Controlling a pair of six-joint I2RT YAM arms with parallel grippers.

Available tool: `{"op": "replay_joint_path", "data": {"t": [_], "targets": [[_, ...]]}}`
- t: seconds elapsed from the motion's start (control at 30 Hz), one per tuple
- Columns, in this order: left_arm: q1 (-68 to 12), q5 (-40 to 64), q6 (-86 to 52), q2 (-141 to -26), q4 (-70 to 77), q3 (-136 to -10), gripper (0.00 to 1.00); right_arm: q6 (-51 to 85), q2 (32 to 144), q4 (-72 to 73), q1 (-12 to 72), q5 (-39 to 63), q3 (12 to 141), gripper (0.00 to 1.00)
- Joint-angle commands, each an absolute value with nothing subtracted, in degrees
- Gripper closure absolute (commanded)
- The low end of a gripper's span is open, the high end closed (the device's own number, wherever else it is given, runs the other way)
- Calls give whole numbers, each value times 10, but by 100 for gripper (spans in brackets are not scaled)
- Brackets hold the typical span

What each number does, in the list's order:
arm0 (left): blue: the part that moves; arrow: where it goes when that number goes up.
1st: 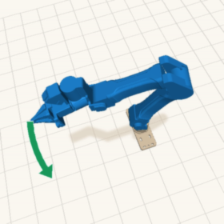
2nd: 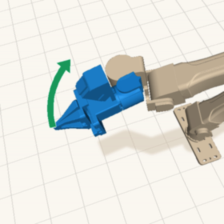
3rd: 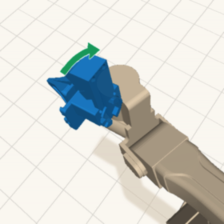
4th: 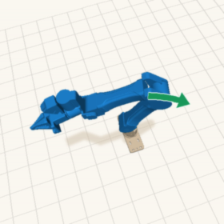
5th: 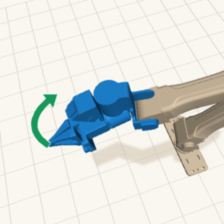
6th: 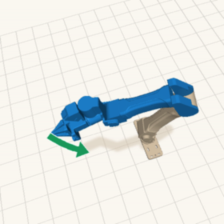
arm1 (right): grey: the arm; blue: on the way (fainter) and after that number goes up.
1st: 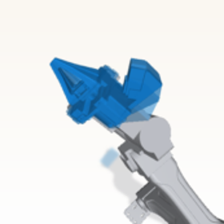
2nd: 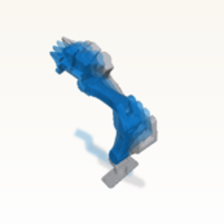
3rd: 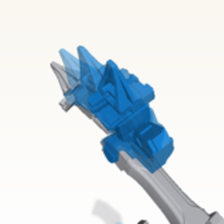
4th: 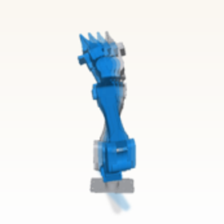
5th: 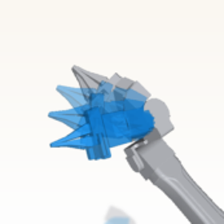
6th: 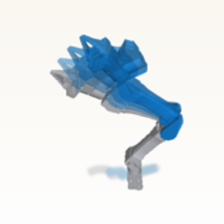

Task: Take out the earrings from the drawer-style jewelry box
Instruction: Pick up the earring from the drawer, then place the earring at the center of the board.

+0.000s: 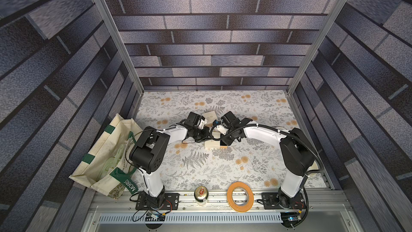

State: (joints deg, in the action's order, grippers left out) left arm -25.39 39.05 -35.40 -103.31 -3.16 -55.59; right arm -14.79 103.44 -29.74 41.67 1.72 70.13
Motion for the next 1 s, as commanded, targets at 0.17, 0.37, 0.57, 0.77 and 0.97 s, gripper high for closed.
{"op": "replay_joint_path", "data": {"t": [0.17,0.37,0.57,0.77,0.97], "targets": [[-257,336,-352,-1077,-91,-526,100,-132,980,-294,420,1,672,100],[-257,337,-353,-1079,-91,-529,100,-110,922,-270,420,5,641,100],[-257,337,-354,-1078,-92,-531,100,-83,874,-272,416,-15,618,100],[-257,337,-355,-1075,-91,-529,100,-48,858,-287,400,-36,584,100],[-256,339,-353,-1074,-92,-532,100,-18,880,-294,378,-27,570,100]]}}
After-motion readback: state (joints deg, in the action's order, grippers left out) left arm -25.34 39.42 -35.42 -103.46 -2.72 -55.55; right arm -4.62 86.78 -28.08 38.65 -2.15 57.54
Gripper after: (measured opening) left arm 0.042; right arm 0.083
